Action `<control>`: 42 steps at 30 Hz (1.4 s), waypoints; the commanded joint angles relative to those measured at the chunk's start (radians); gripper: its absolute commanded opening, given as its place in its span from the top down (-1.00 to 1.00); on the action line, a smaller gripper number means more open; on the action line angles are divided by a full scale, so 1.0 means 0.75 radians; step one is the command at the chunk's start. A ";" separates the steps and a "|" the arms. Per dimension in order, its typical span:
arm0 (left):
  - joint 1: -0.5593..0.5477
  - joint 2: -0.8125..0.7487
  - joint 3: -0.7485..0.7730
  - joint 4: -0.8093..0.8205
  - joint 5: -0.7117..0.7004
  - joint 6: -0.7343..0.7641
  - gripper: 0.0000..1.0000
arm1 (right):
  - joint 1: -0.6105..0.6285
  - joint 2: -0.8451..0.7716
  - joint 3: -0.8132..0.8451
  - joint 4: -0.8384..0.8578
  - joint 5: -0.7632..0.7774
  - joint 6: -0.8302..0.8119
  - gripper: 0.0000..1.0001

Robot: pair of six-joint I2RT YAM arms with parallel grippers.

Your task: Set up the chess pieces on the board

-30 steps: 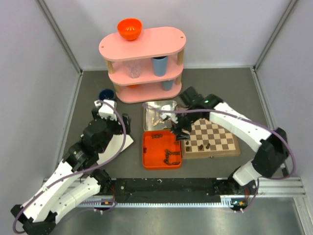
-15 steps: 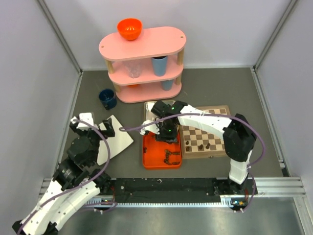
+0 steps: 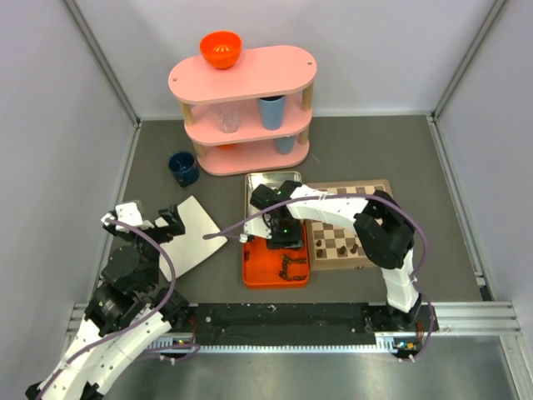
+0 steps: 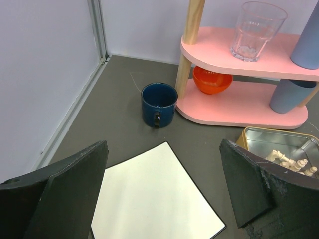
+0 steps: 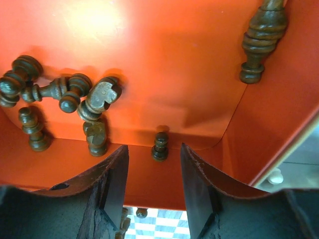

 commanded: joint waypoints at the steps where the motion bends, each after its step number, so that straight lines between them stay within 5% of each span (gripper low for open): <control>1: 0.006 0.009 -0.002 0.063 -0.009 0.013 -0.98 | 0.020 0.046 0.060 -0.018 0.056 -0.009 0.09; 12: 0.008 0.013 -0.002 0.063 0.010 0.017 -0.98 | 0.022 0.097 0.044 0.012 0.076 -0.003 0.17; 25: 0.008 0.015 -0.002 0.063 0.020 0.015 -0.98 | 0.022 0.116 0.044 0.020 0.029 0.009 0.68; 34: 0.010 0.027 -0.002 0.065 0.047 0.015 -0.98 | -0.010 -0.009 0.087 0.016 -0.089 0.029 0.81; 39: 0.008 0.023 -0.006 0.078 0.153 0.011 -0.98 | -0.055 -0.126 0.107 0.018 -0.237 0.050 0.83; 42: 0.006 0.039 -0.014 0.127 0.398 0.019 -0.98 | -0.094 -0.220 0.117 0.018 -0.363 0.078 0.83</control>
